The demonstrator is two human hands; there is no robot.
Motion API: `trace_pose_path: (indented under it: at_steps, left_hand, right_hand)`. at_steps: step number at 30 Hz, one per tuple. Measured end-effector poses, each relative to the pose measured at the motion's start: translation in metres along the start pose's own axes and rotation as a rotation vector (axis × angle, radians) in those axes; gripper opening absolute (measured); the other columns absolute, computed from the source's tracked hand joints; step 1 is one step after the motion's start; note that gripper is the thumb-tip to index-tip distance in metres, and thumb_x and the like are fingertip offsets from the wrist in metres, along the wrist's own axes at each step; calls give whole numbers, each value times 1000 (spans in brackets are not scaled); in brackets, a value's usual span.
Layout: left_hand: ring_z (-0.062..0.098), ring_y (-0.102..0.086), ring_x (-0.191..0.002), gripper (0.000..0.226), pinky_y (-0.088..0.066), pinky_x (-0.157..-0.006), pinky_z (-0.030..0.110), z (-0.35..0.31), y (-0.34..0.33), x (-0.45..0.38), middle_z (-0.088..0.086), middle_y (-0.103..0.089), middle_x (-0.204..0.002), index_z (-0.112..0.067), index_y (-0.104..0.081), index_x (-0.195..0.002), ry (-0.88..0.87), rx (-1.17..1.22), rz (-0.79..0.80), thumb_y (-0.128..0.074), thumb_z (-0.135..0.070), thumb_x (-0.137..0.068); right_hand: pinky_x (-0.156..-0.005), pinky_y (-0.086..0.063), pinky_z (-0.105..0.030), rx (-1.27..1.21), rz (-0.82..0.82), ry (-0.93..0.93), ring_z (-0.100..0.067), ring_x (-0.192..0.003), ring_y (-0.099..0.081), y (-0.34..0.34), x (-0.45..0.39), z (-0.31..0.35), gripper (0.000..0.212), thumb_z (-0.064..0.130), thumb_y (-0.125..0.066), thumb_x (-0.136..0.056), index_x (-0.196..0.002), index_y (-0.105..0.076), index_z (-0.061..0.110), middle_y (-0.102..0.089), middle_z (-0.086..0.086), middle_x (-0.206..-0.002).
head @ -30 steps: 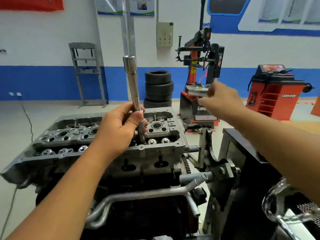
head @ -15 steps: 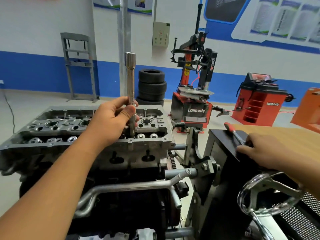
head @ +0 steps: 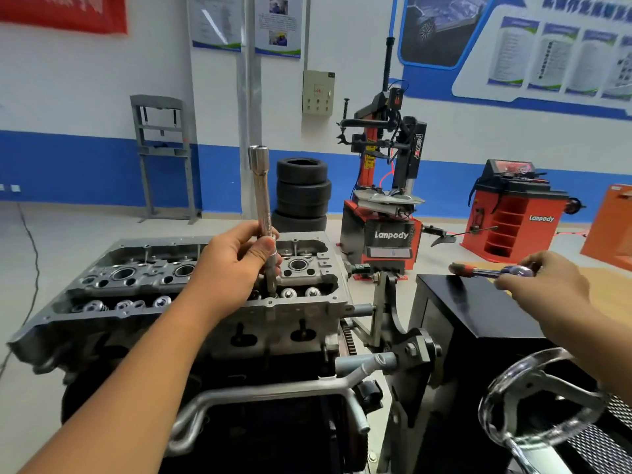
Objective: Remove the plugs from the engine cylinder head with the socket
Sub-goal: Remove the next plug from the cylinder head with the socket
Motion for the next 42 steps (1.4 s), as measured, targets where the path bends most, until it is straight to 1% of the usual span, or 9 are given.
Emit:
trace_pose_path:
  at_steps: [5, 8, 12, 14, 18, 22, 26, 31, 42]
  left_hand:
    - [26, -77, -86, 26, -63, -85, 55, 0, -2, -1, 6, -76, -87, -41, -71, -97, -31, -16, 11, -57, -23, -107]
    - [30, -76, -87, 22, -62, -85, 59, 2, -2, -1, 5, -75, -84, -40, -71, -99, -37, -14, 26, -57, -25, -107]
    - [31, -76, -87, 16, -62, -83, 61, 1, -3, -1, 4, -74, -83, -40, -70, -100, -47, -18, 36, -56, -33, -104]
    - [27, -76, -88, 14, -62, -83, 60, 1, -2, 0, 1, -75, -85, -41, -70, -100, -46, -27, 36, -56, -36, -102]
    - [23, -77, -90, 15, -62, -84, 58, -1, 0, 3, 0, -76, -87, -39, -70, -100, -22, -30, 48, -57, -32, -104]
    - [21, -75, -90, 18, -62, -88, 56, -5, 0, 6, -4, -74, -84, -40, -69, -99, 1, -54, 55, -57, -29, -106]
    - [18, -74, -90, 12, -61, -90, 54, -10, -3, 8, -5, -73, -85, -45, -69, -102, -4, -91, 55, -59, -38, -104]
    - [37, -69, -90, 14, -58, -85, 60, -18, -7, 11, 12, -71, -91, -48, -65, -103, -54, -153, 90, -55, -54, -97]
    - [37, -70, -90, 18, -58, -86, 61, -13, -7, 8, 11, -71, -90, -47, -65, -105, -75, -151, 96, -53, -57, -96]
  right_hand:
    - [-66, -51, -36, -255, -10, 145, -38, -82, -66, 8, 4, 42, 26, 24, -87, -83, -98, -66, 21, -68, -14, -94]
    - [-62, -54, -32, -350, 45, 328, -22, -73, -66, 12, 17, 87, 31, 18, -86, -85, -110, -67, 17, -69, -14, -100]
    - [-72, -58, -24, -558, 191, 495, -7, -79, -74, 6, 48, 159, 45, 12, -83, -87, -115, -61, 40, -75, -2, -94]
    - [-69, -61, -25, -711, 288, 472, -15, -85, -77, -5, 62, 193, 47, 11, -81, -89, -113, -57, 43, -78, -3, -96]
    - [-61, -62, -38, -1120, 503, 218, -24, -71, -75, -26, 75, 241, 20, 10, -70, -98, -111, -57, 18, -76, -8, -83]
    - [-42, -40, -22, -1325, 849, -69, -11, -52, -51, -40, 81, 268, 15, 21, -55, -107, -106, -56, 6, -65, -10, -81]
    - [-36, -31, -17, -1133, 1062, -204, -8, -49, -41, -46, 96, 286, 24, 28, -56, -103, -95, -60, 6, -53, -7, -76]
    - [-29, -27, -16, -869, 1248, -152, -7, -44, -40, -46, 114, 300, 21, 23, -60, -99, -92, -57, 4, -52, -8, -69]
    - [-29, -26, -16, -530, 1235, 15, -10, -41, -37, -55, 103, 316, 14, 18, -58, -103, -91, -52, 14, -58, -12, -70]
Point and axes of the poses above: each hand's wrist, its own x-axis away from the middle knuckle, its own y-axis out of the back of the hand, z = x × y, the point moved 4 cm from there along -x, towards the middle knuckle
